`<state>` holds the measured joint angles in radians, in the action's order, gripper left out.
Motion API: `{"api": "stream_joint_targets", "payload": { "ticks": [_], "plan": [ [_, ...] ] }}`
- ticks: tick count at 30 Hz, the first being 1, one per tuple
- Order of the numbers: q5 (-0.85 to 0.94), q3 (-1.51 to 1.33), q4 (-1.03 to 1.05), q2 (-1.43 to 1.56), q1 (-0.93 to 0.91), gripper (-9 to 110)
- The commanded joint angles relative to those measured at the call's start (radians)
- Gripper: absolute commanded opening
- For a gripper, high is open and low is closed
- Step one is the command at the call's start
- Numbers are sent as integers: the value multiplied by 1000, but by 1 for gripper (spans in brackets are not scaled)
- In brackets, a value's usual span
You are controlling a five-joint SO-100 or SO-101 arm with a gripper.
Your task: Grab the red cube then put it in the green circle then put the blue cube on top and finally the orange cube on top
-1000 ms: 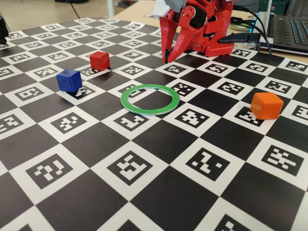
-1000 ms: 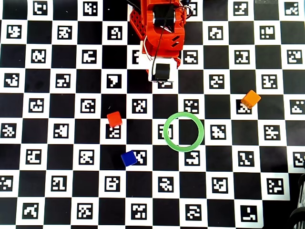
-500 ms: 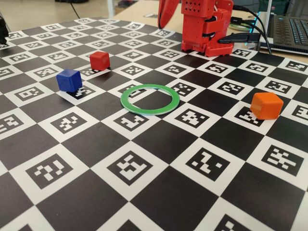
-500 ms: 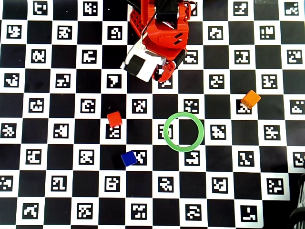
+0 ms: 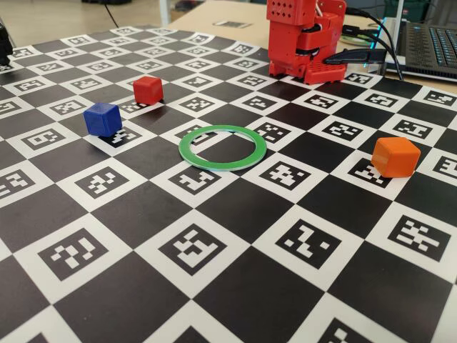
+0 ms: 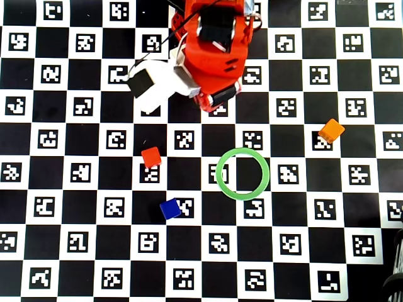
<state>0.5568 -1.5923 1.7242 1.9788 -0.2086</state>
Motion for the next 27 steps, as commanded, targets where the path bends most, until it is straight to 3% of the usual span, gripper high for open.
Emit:
{"api": "stream_joint_targets", "payload": {
  "ticks": [1,11,27],
  "plan": [
    [-43,132,12,-74,-86,12],
    [-83,167,-23,-219,-227,34],
    [-83,-12,-316,-357,-273,39]
  ]
}}
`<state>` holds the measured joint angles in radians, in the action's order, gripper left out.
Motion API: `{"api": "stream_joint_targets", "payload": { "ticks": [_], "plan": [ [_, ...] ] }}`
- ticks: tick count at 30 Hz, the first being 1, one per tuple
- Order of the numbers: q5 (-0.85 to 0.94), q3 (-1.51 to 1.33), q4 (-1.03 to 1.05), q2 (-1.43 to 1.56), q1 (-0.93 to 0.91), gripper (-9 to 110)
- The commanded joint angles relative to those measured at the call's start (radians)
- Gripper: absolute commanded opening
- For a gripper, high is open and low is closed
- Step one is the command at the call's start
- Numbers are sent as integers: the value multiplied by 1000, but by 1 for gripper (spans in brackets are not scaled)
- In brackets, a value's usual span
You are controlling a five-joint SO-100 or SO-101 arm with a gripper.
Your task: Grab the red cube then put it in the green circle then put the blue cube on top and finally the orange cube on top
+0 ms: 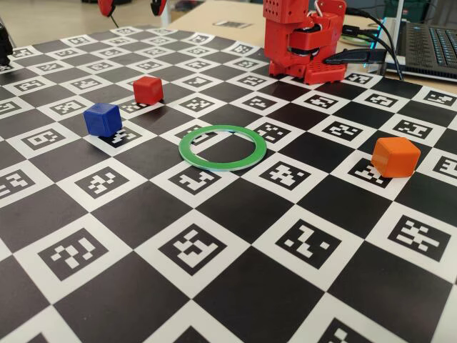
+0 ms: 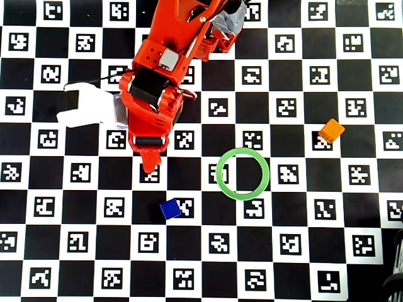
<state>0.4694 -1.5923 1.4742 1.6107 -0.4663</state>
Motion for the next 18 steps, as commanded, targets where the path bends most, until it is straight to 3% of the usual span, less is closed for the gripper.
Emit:
{"api": "stream_joint_targets", "payload": {
  "ticks": [1,18],
  "plan": [
    [8,-34,-92,5,-17,39],
    [37,-293,-377,-63,-28,39]
  ]
}}
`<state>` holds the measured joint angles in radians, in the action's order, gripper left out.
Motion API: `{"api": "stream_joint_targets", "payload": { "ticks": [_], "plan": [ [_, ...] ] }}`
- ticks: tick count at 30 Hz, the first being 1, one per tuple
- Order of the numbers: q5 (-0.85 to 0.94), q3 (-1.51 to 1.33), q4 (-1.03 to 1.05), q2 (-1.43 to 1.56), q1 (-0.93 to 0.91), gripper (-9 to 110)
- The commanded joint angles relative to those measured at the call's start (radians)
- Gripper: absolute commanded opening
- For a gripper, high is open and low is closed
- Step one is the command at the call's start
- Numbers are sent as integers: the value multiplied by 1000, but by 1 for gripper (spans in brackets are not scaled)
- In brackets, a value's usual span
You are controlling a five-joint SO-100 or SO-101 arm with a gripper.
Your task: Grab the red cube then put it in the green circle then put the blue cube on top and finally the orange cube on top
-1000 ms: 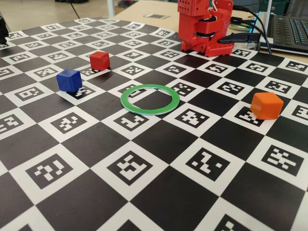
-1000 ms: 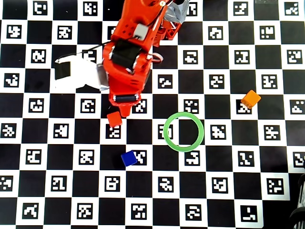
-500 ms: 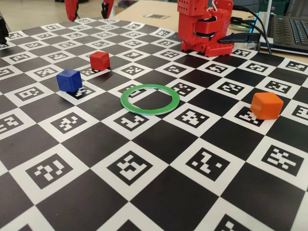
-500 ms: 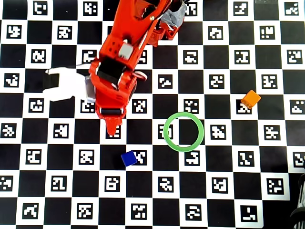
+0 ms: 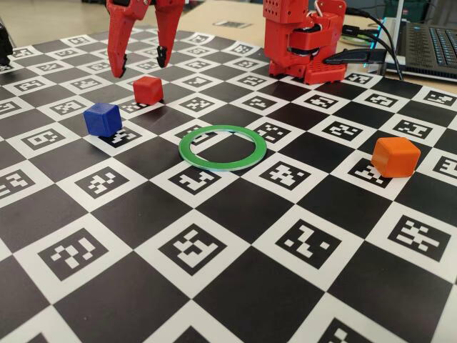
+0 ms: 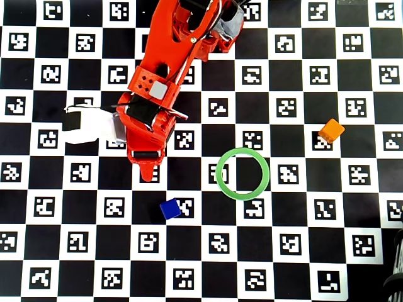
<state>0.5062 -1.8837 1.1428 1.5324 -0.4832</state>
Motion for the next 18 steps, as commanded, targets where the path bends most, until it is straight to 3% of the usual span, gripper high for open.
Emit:
{"api": "stream_joint_targets", "payload": {
  "ticks": [1,18],
  "plan": [
    [2,-15,-64,12,-9,39],
    [71,-49,-170,-34,-5,40]
  ]
}}
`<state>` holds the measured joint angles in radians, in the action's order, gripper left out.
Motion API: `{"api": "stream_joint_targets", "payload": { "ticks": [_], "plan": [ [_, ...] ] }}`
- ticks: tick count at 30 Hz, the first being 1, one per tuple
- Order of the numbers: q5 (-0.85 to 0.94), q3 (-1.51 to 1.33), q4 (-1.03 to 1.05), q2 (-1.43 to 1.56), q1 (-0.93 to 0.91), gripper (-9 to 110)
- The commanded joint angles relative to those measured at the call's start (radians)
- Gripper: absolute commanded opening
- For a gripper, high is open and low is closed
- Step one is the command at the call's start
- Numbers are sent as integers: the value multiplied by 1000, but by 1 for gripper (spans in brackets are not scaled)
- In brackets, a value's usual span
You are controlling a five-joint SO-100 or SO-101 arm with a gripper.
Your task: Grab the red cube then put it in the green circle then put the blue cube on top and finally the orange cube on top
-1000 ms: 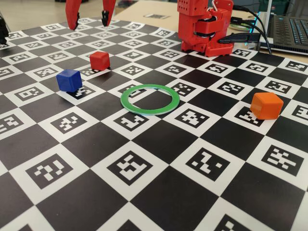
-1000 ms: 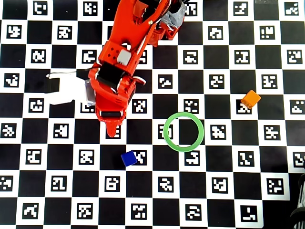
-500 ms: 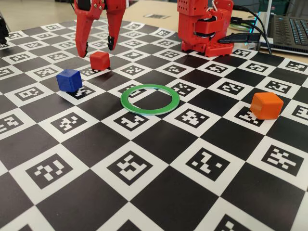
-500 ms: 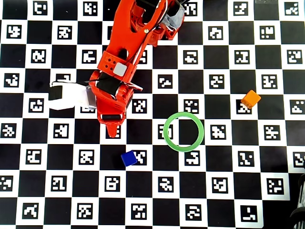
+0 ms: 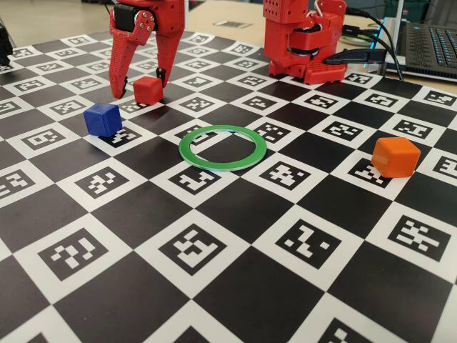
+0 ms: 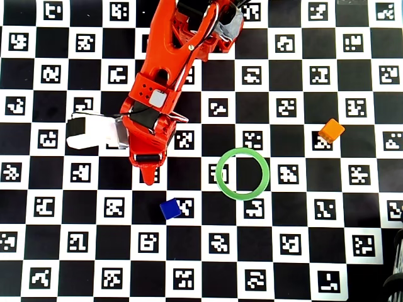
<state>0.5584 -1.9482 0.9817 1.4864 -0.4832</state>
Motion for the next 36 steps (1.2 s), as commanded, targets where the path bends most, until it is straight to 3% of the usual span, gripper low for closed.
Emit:
{"api": "stream_joint_targets", "payload": {
  "ticks": [1,22,27,31,36],
  "plan": [
    [26,15,-11,12,-5,40],
    [179,3,-41,8,28,40],
    [183,0,-43,8,28,31],
    [178,-3,-51,11,29,17],
    [176,-11,-57,17,31,10]
  ]
}}
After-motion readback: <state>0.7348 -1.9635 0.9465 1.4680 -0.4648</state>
